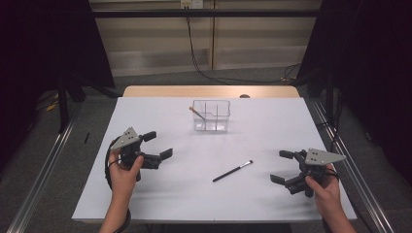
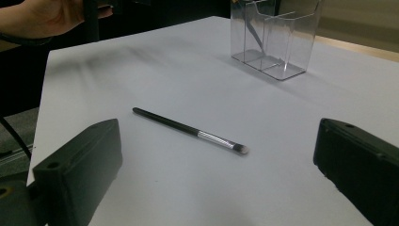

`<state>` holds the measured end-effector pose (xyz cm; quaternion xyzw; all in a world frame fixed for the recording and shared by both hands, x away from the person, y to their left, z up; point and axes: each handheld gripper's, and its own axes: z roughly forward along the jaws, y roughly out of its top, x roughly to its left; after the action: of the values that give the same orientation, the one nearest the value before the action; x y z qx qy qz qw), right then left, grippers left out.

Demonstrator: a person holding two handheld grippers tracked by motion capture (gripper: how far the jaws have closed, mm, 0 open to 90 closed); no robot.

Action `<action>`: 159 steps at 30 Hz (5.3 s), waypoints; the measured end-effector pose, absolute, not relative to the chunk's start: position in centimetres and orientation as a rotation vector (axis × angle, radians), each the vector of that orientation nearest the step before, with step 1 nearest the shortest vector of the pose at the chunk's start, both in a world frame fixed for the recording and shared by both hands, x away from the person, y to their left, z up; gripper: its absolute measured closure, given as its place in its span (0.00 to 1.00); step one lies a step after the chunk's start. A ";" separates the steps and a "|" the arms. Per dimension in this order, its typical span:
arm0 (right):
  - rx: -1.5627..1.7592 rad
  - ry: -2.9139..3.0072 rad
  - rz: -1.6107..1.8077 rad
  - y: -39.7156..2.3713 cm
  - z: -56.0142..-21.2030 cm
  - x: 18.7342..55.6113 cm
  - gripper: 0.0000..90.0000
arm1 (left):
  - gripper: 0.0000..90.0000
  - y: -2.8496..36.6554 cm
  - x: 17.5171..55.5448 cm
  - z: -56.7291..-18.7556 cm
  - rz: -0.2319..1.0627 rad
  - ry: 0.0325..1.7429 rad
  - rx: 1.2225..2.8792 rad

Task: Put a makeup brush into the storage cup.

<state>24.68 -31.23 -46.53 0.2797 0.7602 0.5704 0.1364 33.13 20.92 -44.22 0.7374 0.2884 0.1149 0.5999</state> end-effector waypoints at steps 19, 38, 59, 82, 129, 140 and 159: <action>0.811 2.199 1.648 -31.2 -46.5 24.7 0.01 | 0.01 22.6 31.8 -44.2 0.283 0.663 1.728; 0.810 2.199 1.649 -31.1 -46.5 24.6 0.01 | 0.01 24.0 30.9 -44.1 0.303 0.666 1.728; 0.803 2.209 1.644 -30.8 -46.6 25.0 0.01 | 0.01 24.6 30.3 -44.5 0.316 0.679 1.735; 0.802 2.217 1.634 -30.1 -46.5 25.9 0.01 | 0.01 25.4 29.9 -44.4 0.325 0.688 1.718; 0.682 2.398 1.555 -23.9 -45.3 30.2 0.01 | 0.01 25.7 29.8 -44.4 0.314 0.686 1.713; 0.671 2.482 1.483 -23.1 -45.4 31.2 0.01 | 0.01 25.7 29.8 -44.4 0.313 0.686 1.716; 0.660 2.767 1.077 -22.0 -45.5 32.6 0.01 | 0.01 25.4 29.9 -44.5 0.312 0.690 1.721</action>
<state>32.57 -21.95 -45.52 0.2168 0.9085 0.3536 0.0501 29.87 25.43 -44.53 0.7392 0.2965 0.1338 0.5897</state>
